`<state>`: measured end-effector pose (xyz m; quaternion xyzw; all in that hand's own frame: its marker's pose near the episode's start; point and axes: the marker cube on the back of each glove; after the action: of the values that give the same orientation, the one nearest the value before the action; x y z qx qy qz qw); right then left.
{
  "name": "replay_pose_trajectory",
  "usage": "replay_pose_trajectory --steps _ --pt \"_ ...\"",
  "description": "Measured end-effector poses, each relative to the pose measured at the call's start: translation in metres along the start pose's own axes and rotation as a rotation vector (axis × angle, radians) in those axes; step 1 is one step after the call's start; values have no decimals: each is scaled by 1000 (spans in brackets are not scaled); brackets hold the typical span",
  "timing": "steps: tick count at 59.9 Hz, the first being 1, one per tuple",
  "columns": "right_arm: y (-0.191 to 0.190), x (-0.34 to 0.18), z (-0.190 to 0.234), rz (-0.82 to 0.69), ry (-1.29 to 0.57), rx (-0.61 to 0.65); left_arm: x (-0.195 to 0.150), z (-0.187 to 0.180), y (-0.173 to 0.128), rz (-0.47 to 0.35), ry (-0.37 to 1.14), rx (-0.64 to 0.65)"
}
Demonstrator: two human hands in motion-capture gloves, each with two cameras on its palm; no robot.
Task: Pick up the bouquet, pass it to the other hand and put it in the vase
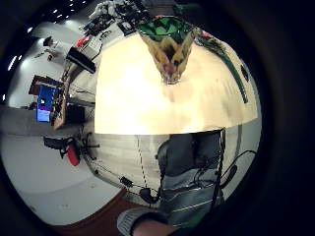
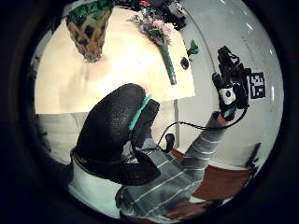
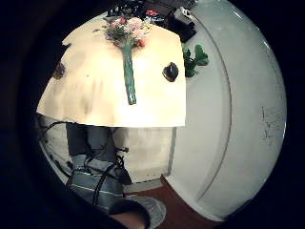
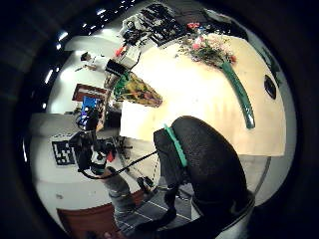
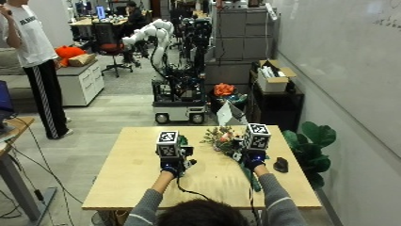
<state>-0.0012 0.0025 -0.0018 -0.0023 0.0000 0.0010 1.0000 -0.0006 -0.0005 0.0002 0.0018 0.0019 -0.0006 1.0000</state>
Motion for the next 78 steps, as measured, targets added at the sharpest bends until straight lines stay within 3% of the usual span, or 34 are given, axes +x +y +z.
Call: replay_pose_trajectory --steps 18,30,46,51,56,75,78 --pt "10 -10 -12 -36 0 8 -5 -9 10 -28 10 -10" --pt "27 -17 -25 -12 -8 -2 -12 5 -7 -10 11 -7" --pt "1 3 -23 42 24 -2 -13 9 -6 -6 69 -8" --pt "33 -13 -50 35 20 4 -12 11 -3 1 71 -17" --pt "2 7 -32 104 39 -15 -11 12 0 4 65 -31" --pt "-20 27 -20 270 10 11 -9 20 -14 3 79 -33" --pt "-38 38 -8 311 21 29 -10 24 -18 5 79 -38"
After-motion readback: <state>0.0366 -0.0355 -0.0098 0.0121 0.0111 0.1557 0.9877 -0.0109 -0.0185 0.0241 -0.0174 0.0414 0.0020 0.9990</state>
